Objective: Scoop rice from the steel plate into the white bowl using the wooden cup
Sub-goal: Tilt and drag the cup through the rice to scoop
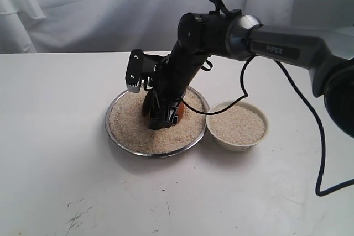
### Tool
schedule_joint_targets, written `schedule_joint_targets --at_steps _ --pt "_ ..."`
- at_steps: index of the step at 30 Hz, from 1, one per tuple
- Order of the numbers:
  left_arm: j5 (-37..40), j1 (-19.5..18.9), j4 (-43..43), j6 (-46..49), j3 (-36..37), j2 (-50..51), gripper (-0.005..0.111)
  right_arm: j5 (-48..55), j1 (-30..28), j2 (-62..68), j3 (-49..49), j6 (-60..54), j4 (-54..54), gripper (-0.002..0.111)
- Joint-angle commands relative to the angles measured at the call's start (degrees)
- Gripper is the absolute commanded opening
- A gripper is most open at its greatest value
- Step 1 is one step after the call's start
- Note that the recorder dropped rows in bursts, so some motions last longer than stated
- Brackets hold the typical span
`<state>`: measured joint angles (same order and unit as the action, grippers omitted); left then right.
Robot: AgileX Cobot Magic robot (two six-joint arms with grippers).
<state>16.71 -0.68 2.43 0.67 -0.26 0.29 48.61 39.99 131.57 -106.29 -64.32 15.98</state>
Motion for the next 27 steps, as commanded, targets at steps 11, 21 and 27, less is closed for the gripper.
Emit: schedule_joint_targets --at_steps 11,21,27 --pt "-0.36 0.09 0.04 -0.18 0.26 -0.29 0.000 -1.29 -3.75 0.33 0.06 -3.74 7.72 0.087" --pt "-0.36 0.09 0.04 -0.18 0.26 -0.29 0.000 1.68 -5.84 0.46 0.06 -2.73 12.86 0.087" --pt "-0.36 0.09 0.04 -0.18 0.26 -0.29 0.000 3.75 -7.87 0.72 0.16 -4.52 17.47 0.087"
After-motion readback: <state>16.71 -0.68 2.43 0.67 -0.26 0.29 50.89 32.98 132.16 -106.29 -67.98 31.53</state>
